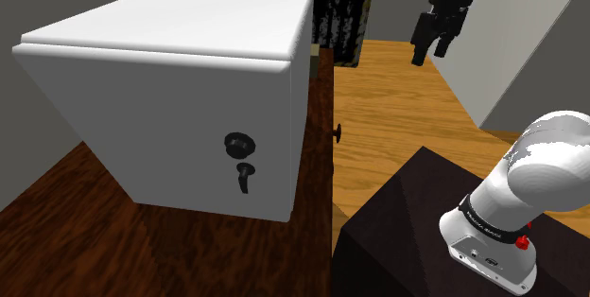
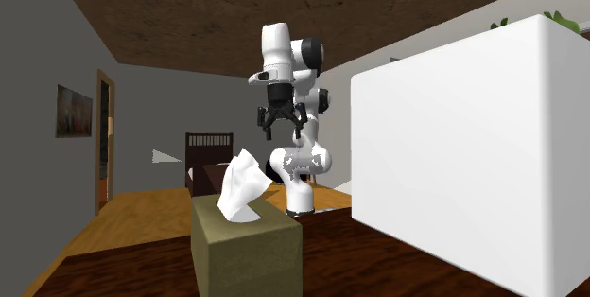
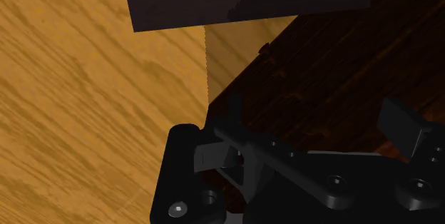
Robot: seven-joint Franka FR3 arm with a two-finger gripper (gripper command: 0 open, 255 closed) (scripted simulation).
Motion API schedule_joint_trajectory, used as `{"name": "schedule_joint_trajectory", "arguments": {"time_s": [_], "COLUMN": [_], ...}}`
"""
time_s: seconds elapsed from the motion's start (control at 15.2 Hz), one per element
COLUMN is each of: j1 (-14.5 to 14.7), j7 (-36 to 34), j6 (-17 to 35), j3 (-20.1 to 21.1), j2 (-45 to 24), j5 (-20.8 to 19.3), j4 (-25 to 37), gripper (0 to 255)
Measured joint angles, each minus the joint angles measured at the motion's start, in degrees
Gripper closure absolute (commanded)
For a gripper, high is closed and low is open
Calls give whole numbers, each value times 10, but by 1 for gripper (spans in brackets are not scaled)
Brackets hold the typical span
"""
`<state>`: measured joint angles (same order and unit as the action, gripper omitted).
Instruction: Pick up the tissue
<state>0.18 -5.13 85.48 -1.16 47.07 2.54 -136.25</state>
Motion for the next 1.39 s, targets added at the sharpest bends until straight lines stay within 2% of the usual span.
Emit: {"name": "schedule_joint_trajectory", "arguments": {"time_s": [0.26, 0.86, 1.39], "j1": [4, 16, 33], "j7": [15, 64, 94], "j6": [12, 38, 15], "j3": [6, 41, 79], "j2": [-51, -267, -468], "j5": [-20, -113, -216], "j4": [34, 202, 404], "gripper": [0, 0, 0]}}
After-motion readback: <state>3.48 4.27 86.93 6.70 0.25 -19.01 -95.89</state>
